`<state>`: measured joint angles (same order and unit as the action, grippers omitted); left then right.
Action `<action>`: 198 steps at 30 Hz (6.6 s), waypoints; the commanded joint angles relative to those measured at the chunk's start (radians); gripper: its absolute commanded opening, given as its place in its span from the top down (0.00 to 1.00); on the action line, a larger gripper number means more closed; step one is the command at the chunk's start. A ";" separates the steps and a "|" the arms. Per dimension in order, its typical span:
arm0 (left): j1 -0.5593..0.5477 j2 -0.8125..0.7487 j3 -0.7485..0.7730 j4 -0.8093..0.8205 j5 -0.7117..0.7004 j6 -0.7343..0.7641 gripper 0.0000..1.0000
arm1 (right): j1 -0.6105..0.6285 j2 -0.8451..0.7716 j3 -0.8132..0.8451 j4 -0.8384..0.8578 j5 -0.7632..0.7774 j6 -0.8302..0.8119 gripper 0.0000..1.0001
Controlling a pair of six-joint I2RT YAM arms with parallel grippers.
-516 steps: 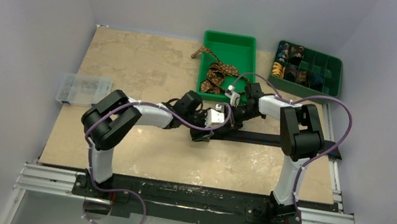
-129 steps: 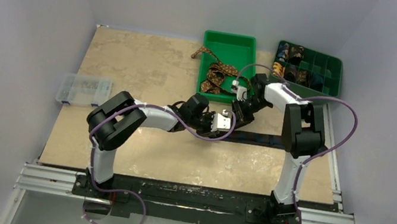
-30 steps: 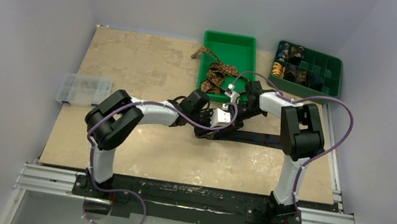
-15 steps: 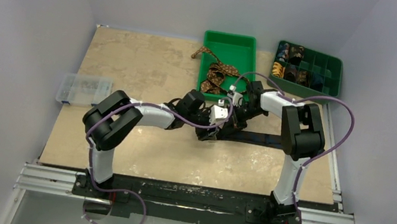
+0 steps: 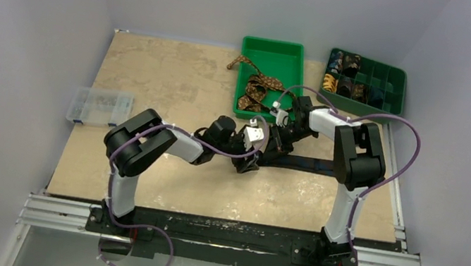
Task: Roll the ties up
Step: Roll the tie at the center of the board.
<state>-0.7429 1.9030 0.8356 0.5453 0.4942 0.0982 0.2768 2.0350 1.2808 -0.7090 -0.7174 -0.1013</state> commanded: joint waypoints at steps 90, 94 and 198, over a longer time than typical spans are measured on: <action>0.023 -0.079 0.150 -0.412 0.045 0.266 0.42 | -0.035 0.067 -0.034 0.007 0.050 0.023 1.00; 0.029 -0.082 0.084 -0.205 0.088 0.230 0.36 | -0.033 0.071 -0.031 0.009 0.117 0.033 1.00; -0.036 0.004 0.195 -0.635 0.011 0.401 0.95 | -0.080 -0.135 0.006 -0.149 -0.220 -0.087 0.62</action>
<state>-0.7849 1.9141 1.0843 0.0513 0.5205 0.4599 0.2436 2.0018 1.2514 -0.7841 -0.8387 -0.1658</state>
